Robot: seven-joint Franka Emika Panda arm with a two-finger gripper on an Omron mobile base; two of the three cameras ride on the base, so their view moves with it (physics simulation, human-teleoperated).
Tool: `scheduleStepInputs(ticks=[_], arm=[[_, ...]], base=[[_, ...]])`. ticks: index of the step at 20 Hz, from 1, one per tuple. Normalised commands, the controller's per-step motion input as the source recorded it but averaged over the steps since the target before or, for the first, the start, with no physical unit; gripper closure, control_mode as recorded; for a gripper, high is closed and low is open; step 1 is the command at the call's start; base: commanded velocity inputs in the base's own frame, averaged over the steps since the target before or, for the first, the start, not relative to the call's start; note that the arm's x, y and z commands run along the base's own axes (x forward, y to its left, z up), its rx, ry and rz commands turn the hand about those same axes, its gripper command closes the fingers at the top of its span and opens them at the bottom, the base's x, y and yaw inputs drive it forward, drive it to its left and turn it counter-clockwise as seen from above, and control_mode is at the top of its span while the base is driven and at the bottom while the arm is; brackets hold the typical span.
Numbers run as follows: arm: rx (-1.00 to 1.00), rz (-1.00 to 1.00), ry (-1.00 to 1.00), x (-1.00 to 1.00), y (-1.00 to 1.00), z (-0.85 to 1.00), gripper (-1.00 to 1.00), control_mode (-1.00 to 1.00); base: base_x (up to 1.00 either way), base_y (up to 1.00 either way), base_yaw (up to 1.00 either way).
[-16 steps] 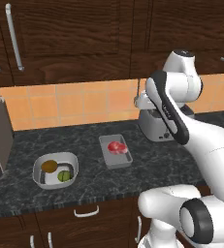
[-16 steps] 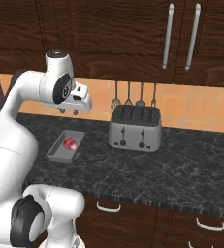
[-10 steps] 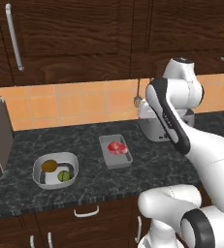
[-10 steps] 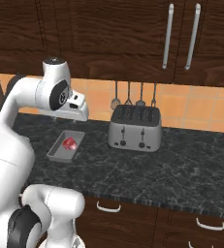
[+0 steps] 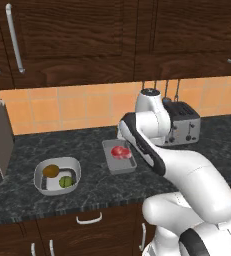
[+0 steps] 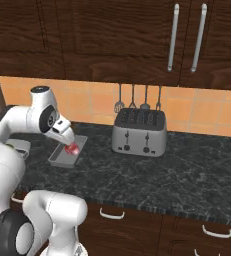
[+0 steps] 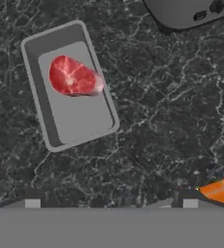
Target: Take the meat container that has the steak and place it on the second highest rack of the freezer. Then take the vegetable container that has the avocado and lime and place it on the highest rack of the freezer.
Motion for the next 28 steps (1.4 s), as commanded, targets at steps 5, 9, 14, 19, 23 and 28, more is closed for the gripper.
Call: scheduleStepInputs(ticks=[5, 9, 14, 19, 23, 28], arm=[[0.07, -0.28, 0.04, 0.27, 0.02, -1.0, -1.0, -1.0], [0.18, -0.23, 0.03, 0.32, 0.0, -0.87, -1.0, -1.0], [0.02, -0.24, 0.0, 0.27, 0.28, -0.64, -1.0, -1.0], [0.0, -0.18, 0.0, 0.23, 0.31, -0.09, -1.0, -1.0], [0.0, -0.03, 0.03, 0.33, -0.08, -0.01, -1.0, -1.0], [0.0, 0.0, 0.05, 0.22, -0.09, -0.22, -1.0, -1.0]], base=[[0.0, 0.0, 0.0], [0.0, 0.0, 0.0], [0.0, 0.0, 0.0], [0.0, 0.0, 0.0], [0.0, 0.0, 0.0], [0.0, 0.0, 0.0]])
